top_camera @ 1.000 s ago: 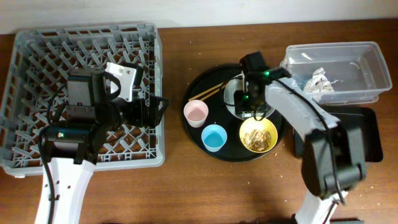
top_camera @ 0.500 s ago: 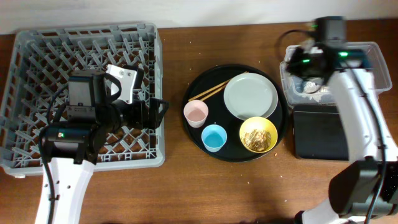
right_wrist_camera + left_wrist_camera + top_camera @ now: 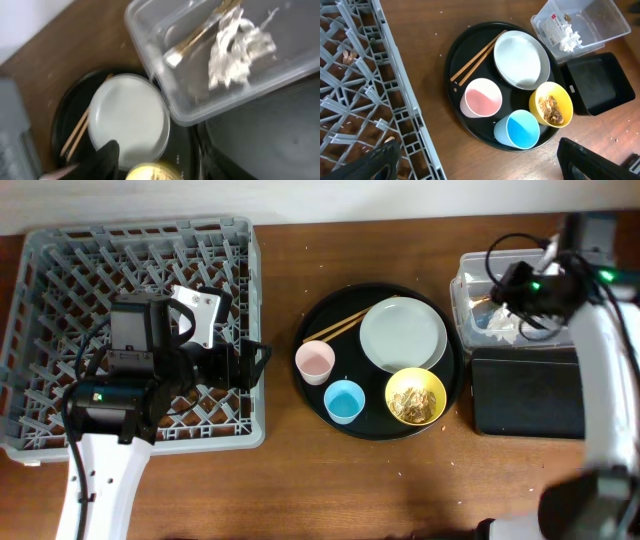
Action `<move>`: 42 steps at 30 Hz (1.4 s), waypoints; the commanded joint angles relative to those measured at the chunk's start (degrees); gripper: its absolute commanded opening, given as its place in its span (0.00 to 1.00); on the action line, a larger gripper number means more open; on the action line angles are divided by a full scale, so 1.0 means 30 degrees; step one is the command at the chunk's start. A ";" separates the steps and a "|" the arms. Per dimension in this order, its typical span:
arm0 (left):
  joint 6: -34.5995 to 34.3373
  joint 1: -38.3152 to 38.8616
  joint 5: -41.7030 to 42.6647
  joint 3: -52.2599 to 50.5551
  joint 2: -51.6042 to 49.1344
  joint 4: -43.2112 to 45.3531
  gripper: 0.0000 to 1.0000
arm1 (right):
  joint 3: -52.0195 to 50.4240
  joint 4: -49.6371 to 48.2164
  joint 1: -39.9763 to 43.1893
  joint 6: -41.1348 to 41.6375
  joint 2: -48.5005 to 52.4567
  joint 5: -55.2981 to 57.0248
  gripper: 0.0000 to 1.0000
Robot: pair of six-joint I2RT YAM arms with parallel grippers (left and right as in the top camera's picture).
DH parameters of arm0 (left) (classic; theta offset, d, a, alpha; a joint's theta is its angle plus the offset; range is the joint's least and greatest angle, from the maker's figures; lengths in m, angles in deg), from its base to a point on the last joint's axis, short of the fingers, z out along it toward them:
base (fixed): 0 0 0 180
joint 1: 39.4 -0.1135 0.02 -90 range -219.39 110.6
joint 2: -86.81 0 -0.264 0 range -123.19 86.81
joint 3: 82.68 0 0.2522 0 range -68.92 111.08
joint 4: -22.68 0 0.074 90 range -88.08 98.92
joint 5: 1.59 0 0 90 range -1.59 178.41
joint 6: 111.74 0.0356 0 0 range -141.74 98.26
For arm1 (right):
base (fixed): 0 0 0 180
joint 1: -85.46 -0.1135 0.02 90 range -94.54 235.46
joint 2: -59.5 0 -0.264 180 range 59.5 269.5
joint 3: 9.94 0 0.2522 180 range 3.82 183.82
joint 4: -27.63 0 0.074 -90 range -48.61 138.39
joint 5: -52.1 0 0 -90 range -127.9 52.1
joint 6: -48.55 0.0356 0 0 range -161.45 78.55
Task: Sort waste into correct bins and load items into the dishwasher rack
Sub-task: 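Drop the wooden stick into the clear plastic bin, then grasp the yellow bowl rim with the right gripper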
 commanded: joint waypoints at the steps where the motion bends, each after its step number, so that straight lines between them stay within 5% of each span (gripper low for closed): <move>1: 0.0095 0.0029 0.0270 0.0328 0.0007 0.0073 0.99 | 0.0051 0.2681 -0.1144 -0.1923 -0.2790 -0.0823 0.53; 5: 0.0095 0.0029 0.0262 0.0328 0.0007 0.0189 0.99 | -0.0102 0.5945 -0.4794 -0.2025 -0.3249 -0.0372 0.49; 10: 0.0095 0.0029 0.0262 0.0328 0.0007 0.0211 0.99 | -0.4772 0.5246 -1.0091 0.0838 -0.3082 0.2951 0.45; 14: 0.0102 0.0029 0.0255 0.0328 0.0007 0.0270 0.99 | -1.0819 -0.1297 -1.2320 0.0459 -0.2987 0.2936 0.43; 19: 0.0102 0.0029 0.0262 0.0328 0.0007 0.0270 0.99 | -1.4477 -0.7490 -1.2794 0.0481 -0.2266 0.3155 0.40; 31: 0.0095 0.0029 0.0277 0.0328 0.0007 0.0124 0.99 | -1.4513 -0.9165 -1.2036 -0.0015 -0.0437 0.3978 0.17; 33: 0.0095 0.0029 0.0270 0.0328 0.0007 0.0109 0.99 | -1.4506 -0.9078 -1.2036 -0.0022 -0.0087 0.4007 0.04; 42: 0.0095 0.0029 0.0270 0.0328 0.0007 -0.0022 0.99 | -0.9085 -0.3614 -0.9952 0.0634 -0.3169 0.1311 0.04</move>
